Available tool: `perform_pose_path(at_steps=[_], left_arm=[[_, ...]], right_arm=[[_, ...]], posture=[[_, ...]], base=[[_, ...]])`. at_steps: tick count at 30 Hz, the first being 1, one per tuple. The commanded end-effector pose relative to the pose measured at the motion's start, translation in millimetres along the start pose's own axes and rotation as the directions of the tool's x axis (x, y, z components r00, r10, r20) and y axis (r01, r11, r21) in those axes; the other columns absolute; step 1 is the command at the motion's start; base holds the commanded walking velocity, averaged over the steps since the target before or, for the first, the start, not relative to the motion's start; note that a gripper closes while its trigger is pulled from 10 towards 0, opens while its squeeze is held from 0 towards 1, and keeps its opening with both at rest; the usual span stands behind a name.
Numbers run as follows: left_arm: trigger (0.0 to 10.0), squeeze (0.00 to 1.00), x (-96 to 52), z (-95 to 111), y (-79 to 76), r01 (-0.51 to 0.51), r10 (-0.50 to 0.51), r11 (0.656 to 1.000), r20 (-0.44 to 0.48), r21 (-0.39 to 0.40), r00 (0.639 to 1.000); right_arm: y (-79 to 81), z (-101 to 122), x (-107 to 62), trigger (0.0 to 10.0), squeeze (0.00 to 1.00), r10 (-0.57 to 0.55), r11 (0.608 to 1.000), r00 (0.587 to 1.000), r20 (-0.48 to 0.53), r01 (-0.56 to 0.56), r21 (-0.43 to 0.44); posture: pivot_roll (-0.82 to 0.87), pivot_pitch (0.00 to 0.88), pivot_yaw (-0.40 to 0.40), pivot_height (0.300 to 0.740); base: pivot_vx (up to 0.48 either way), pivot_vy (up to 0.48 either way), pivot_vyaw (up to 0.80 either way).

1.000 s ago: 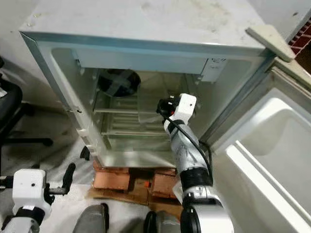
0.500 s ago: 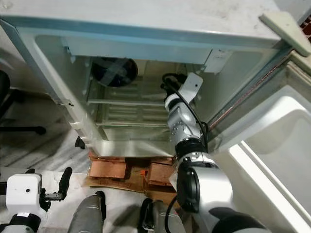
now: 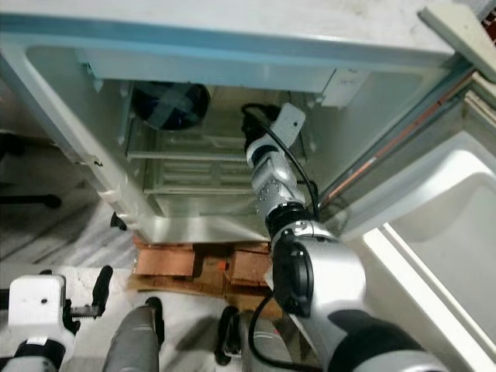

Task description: Restocking fridge

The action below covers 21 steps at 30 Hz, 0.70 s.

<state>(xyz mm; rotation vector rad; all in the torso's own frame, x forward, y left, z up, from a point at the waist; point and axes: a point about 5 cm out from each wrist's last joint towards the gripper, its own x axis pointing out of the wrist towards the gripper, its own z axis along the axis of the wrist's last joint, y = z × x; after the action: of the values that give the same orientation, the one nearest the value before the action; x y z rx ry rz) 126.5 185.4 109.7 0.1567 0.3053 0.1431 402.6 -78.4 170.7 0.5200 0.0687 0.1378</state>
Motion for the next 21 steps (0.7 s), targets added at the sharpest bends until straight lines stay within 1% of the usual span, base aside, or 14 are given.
perform_pose_path(at_steps=[1,2,5,6,7,8,10,11,13,15,17,19,21], left_arm=[[10.0,0.00,-2.1,-5.1,0.1,-0.007,0.007,1.000,-0.035,0.006,0.999],[10.0,0.00,-0.5,-5.0,0.7,-0.012,0.012,1.000,-0.032,0.007,0.999],[10.0,0.00,2.7,-4.8,1.2,-0.019,0.019,1.000,-0.027,0.005,0.999],[10.0,0.00,4.1,-4.6,1.1,-0.021,0.021,1.000,-0.025,0.004,0.999],[10.0,0.00,4.1,-4.6,1.1,-0.021,0.021,1.000,-0.025,0.004,0.999],[10.0,0.00,6.0,-4.5,0.6,-0.022,0.022,1.000,-0.021,0.004,1.000],[10.0,0.00,8.1,-4.2,0.3,-0.022,0.023,1.000,-0.017,0.004,1.000],[10.0,0.00,10.0,-3.6,0.0,-0.022,0.022,1.000,-0.011,0.005,1.000],[10.0,0.00,12.1,-3.0,0.0,-0.022,0.022,1.000,-0.006,0.006,1.000],[10.0,0.00,15.8,-2.4,0.4,-0.021,0.021,1.000,0.003,0.009,1.000],[10.0,0.00,17.6,-2.2,0.5,-0.021,0.021,1.000,0.006,0.009,1.000],[10.0,0.00,23.2,-1.2,-0.1,-0.015,0.015,1.000,0.017,0.011,1.000],[10.0,0.00,28.1,-0.3,-1.1,-0.009,0.008,1.000,0.028,0.012,1.000]], right_arm=[[-2.8,10.9,1.7,10.0,1.00,0.018,0.995,0.999,0.030,-0.015,-0.099],[-1.7,18.0,2.9,10.0,1.00,0.037,0.983,0.998,0.051,-0.027,-0.179],[-0.1,30.0,4.2,10.0,1.00,0.070,0.957,0.993,0.091,-0.041,-0.287],[-0.1,34.2,4.2,10.0,1.00,0.084,0.942,0.991,0.108,-0.044,-0.333],[-0.1,34.2,4.2,10.0,1.00,0.084,0.942,0.991,0.108,-0.044,-0.333],[-0.8,37.2,3.9,10.0,1.00,0.097,0.928,0.988,0.122,-0.046,-0.369],[-1.4,38.8,3.4,10.0,1.00,0.110,0.911,0.985,0.129,-0.048,-0.410],[-2.2,39.8,2.4,10.0,1.00,0.134,0.893,0.982,0.136,-0.060,-0.447],[-3.8,39.8,1.5,10.0,1.00,0.152,0.892,0.979,0.134,-0.078,-0.444],[-4.8,36.9,0.3,10.0,1.00,0.191,0.898,0.975,0.109,-0.128,-0.421],[-6.0,34.8,-0.3,10.0,1.00,0.200,0.899,0.975,0.098,-0.143,-0.414],[-11.2,21.7,-3.2,10.0,1.00,0.223,0.908,0.974,0.031,-0.196,-0.371],[-16.7,5.8,-7.9,10.0,1.00,0.250,0.906,0.967,-0.043,-0.249,-0.343]], posture=[[0.39,0.294,-0.183,0.740],[0.39,0.289,-0.186,0.740],[0.38,0.280,-0.189,0.740],[0.38,0.278,-0.189,0.740],[0.38,0.278,-0.189,0.740],[0.37,0.273,-0.190,0.740],[0.37,0.266,-0.189,0.740],[0.37,0.261,-0.187,0.740],[0.36,0.255,-0.185,0.740],[0.36,0.246,-0.182,0.740],[0.35,0.236,-0.179,0.740],[0.34,0.215,-0.178,0.740],[0.33,0.204,-0.176,0.740]], base=[[0.000,0.000,0.00],[0.000,0.000,0.00],[0.000,0.000,0.00],[0.000,0.000,0.00],[0.000,0.000,0.00],[0.000,0.000,0.00],[0.000,0.000,0.00],[0.000,0.000,0.00],[0.000,0.000,0.00],[0.000,0.000,0.00],[0.000,0.000,0.00],[0.000,0.000,0.00],[0.000,0.000,0.00]])
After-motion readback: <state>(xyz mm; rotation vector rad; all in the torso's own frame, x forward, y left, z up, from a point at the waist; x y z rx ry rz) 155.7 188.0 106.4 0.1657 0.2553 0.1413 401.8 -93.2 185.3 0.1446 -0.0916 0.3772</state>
